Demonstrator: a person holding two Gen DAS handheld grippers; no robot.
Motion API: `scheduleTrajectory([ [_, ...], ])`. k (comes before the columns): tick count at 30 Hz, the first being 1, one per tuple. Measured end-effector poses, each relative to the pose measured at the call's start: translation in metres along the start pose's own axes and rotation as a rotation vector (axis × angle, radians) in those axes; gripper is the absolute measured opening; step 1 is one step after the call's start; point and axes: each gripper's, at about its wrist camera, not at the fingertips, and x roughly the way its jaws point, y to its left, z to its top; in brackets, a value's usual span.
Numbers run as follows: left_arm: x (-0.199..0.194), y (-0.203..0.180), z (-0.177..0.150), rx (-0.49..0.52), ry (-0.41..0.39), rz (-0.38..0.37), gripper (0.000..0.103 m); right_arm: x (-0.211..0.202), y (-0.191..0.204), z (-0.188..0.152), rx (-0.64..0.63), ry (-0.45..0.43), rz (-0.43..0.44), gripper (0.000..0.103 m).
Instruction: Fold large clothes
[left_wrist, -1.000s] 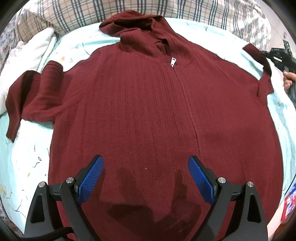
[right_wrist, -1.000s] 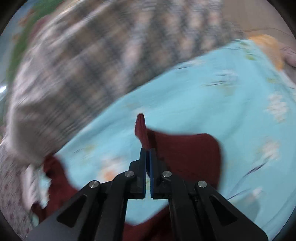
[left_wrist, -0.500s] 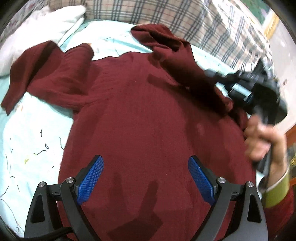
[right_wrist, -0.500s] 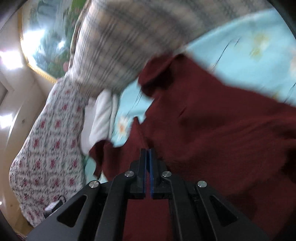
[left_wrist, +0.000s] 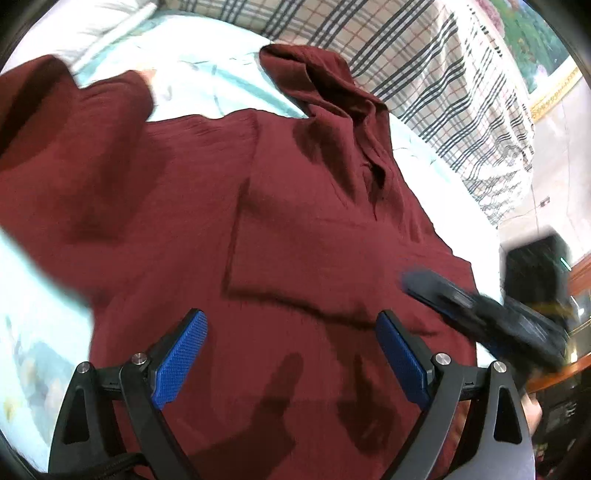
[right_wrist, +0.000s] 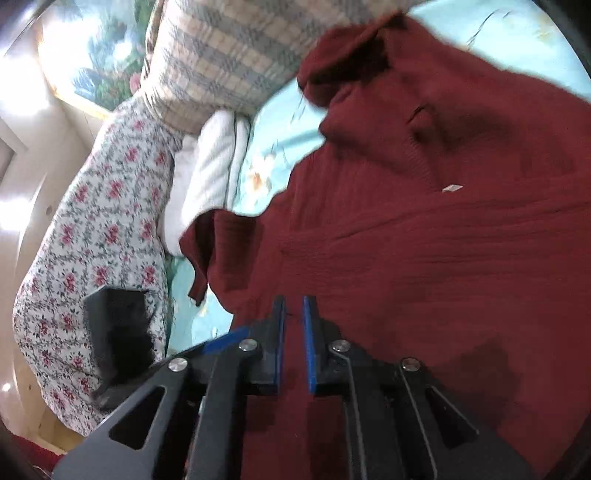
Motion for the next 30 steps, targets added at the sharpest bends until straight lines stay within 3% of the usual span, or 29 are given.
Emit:
scheduleTrajectory([
  [3, 0.029, 0.0, 0.023, 0.005, 0.015, 0.028, 0.091, -0.037, -0.004, -0.008, 0.014, -0.075, -0.027, 0.01],
  [6, 0.039, -0.009, 0.032, 0.055, -0.009, 0.057, 0.067, -0.073, -0.015, -0.019, 0.05, -0.145, -0.073, 0.01],
  [7, 0.043, -0.014, 0.034, 0.085, -0.012, 0.064, 0.04, -0.085, -0.019, -0.023, 0.064, -0.172, -0.096, 0.01],
  [8, 0.046, -0.018, 0.034, 0.103, -0.003, 0.054, 0.007, -0.098, -0.025, -0.028, 0.08, -0.201, -0.124, 0.01],
  [10, 0.049, -0.023, 0.035, 0.119, -0.003, 0.047, 0.008, -0.12, -0.035, -0.035, 0.105, -0.252, -0.185, 0.01],
  [13, 0.014, -0.025, 0.033, 0.157, -0.128, 0.123, 0.007, -0.151, -0.049, -0.04, 0.144, -0.308, -0.269, 0.01],
  [15, -0.008, -0.008, 0.037, 0.13, -0.194, 0.191, 0.007, -0.173, -0.059, -0.04, 0.157, -0.348, -0.356, 0.013],
  [17, -0.013, 0.01, 0.043, 0.11, -0.184, 0.202, 0.007, -0.191, -0.075, -0.038, 0.185, -0.37, -0.437, 0.036],
  [18, -0.013, 0.017, 0.045, 0.095, -0.168, 0.191, 0.007, -0.195, -0.084, -0.036, 0.201, -0.375, -0.457, 0.054],
  [21, -0.008, 0.022, 0.043, 0.098, -0.148, 0.205, 0.007, -0.194, -0.11, -0.023, 0.229, -0.358, -0.486, 0.056],
  [27, 0.003, 0.024, 0.036, 0.094, -0.126, 0.233, 0.007, -0.151, -0.146, 0.013, 0.236, -0.234, -0.502, 0.056],
  [28, 0.004, 0.024, 0.035, 0.092, -0.124, 0.232, 0.007, -0.149, -0.15, 0.013, 0.231, -0.223, -0.493, 0.053],
  [29, 0.004, 0.024, 0.034, 0.09, -0.12, 0.234, 0.007, -0.144, -0.151, 0.017, 0.21, -0.207, -0.486, 0.042],
  [30, 0.003, 0.023, 0.033, 0.093, -0.117, 0.234, 0.007, -0.141, -0.149, 0.017, 0.196, -0.19, -0.495, 0.008],
])
